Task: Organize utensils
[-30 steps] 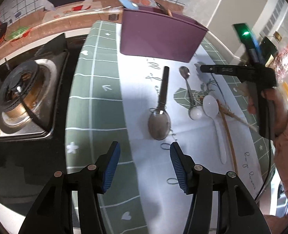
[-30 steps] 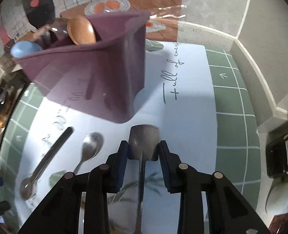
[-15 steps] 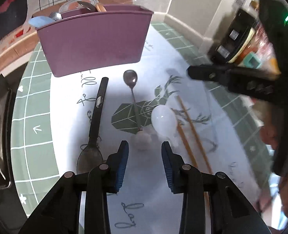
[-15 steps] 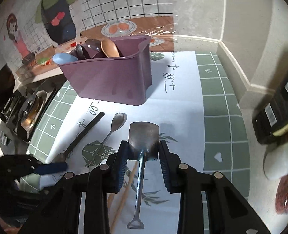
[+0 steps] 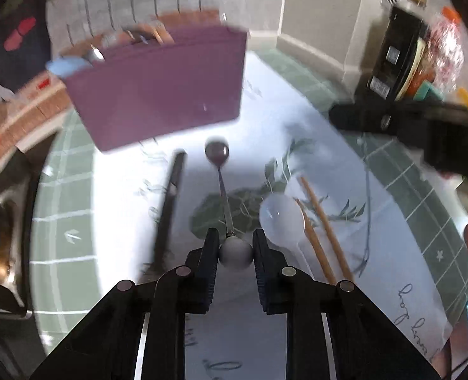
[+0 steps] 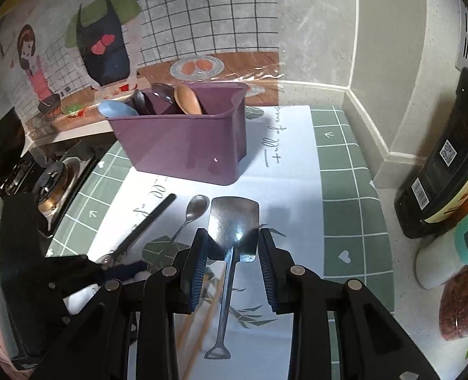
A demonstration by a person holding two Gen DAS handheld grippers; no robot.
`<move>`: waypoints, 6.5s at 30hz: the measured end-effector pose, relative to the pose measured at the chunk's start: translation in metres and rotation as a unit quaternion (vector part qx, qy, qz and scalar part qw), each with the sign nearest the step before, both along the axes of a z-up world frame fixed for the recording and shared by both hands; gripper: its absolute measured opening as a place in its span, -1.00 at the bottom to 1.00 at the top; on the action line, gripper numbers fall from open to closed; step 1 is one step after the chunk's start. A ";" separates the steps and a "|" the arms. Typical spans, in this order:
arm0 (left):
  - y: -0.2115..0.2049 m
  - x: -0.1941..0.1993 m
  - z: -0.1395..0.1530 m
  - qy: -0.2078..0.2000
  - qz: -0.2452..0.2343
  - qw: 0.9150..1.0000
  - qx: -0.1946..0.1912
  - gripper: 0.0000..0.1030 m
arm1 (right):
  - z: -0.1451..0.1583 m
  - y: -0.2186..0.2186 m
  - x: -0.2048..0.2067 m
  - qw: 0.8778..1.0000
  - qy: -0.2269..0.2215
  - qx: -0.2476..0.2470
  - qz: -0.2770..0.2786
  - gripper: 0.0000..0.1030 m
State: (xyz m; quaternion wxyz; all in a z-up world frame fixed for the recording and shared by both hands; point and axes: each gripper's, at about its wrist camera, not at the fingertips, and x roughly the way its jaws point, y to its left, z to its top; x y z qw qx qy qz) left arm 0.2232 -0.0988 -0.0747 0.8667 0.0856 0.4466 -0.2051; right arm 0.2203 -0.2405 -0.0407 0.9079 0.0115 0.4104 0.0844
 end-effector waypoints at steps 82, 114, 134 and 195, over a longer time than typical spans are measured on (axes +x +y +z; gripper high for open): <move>0.142 -0.034 0.116 -0.097 0.154 0.979 -0.091 -0.56 | -0.040 0.033 0.049 0.997 0.066 0.005 -0.045 -0.26; 0.132 -0.025 0.129 -0.084 0.128 0.978 -0.142 -0.56 | 0.010 0.040 0.002 0.998 -0.054 -0.008 0.022 -0.82; 0.137 -0.001 0.149 -0.104 0.148 0.972 -0.148 -0.56 | -0.008 0.056 0.059 0.998 0.026 0.036 0.041 -0.44; 0.137 0.001 0.127 -0.064 0.151 0.977 -0.138 -0.56 | -0.036 0.111 0.088 0.989 0.054 -0.042 0.135 -0.97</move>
